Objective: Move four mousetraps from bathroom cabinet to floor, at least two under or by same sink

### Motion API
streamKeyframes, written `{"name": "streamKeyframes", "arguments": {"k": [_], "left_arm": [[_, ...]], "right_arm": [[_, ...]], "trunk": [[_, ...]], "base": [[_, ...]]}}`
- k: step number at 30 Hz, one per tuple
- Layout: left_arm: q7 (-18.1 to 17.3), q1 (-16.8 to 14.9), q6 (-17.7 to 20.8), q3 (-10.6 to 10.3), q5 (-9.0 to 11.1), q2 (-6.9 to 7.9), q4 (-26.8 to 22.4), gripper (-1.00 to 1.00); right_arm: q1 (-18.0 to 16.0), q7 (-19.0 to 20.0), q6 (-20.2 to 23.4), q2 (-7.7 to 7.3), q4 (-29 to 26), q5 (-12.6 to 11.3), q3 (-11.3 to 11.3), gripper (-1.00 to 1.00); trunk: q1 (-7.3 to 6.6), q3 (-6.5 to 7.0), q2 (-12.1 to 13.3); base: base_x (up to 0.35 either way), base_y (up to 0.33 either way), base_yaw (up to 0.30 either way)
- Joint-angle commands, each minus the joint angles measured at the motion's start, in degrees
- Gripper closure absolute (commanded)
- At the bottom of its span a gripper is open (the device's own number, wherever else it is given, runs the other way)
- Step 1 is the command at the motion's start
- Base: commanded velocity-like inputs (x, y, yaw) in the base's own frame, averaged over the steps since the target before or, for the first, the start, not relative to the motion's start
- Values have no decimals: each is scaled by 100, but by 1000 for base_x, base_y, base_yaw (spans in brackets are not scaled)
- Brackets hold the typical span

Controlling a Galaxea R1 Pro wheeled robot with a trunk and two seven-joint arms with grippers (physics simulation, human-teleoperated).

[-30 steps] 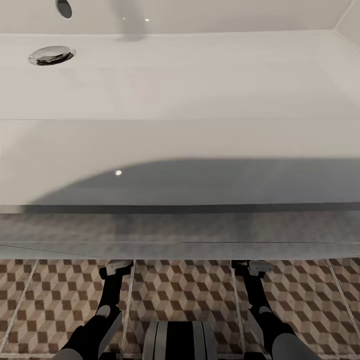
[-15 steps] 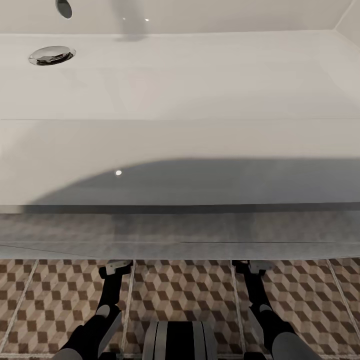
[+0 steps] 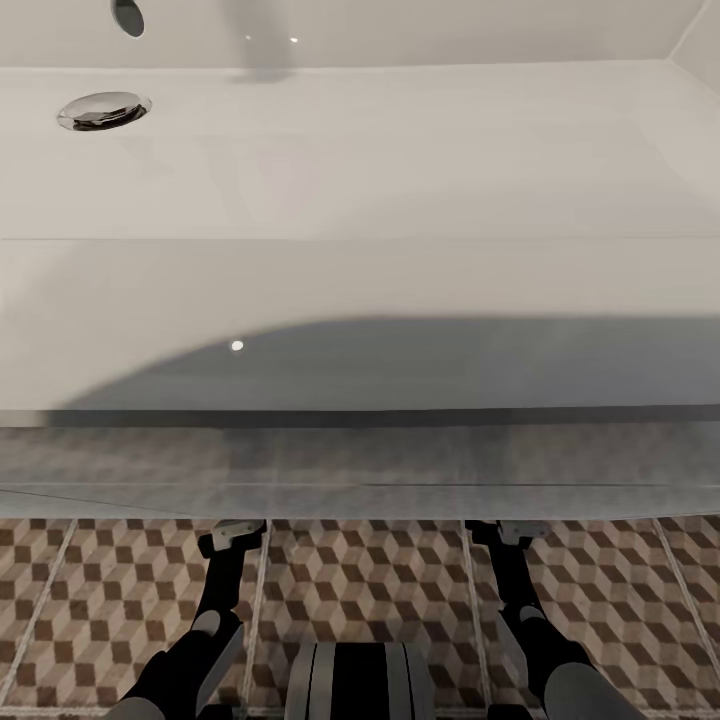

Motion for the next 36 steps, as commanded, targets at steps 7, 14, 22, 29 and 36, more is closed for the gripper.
{"name": "streamKeyframes", "arguments": {"k": [7,14,22,29,36], "left_arm": [[43,-3,-22,-36,45,-5,4,100],[49,-8,-12,-40,46,-10,5,100],[112,-9,21,-36,42,3,-17,100],[304,-9,53,-24,40,13,-47,100],[514,-6,235,-22,43,12,-63,100]], "right_arm": [[-3,19,-14,4,6,40,-40,100],[-3,46,-16,4,8,46,-40,100],[-3,20,-33,5,-4,52,-38,100],[-3,-2,-39,5,-90,52,-40,100],[-3,-5,-8,5,-147,52,-34,100]], "trunk": [[-1,-3,-1],[-1,-3,-1],[-1,-3,-1],[-1,-3,-1],[-1,-3,-1]], "base": [[0,0,0],[0,0,0],[0,0,0],[0,0,0],[0,0,0]]}}
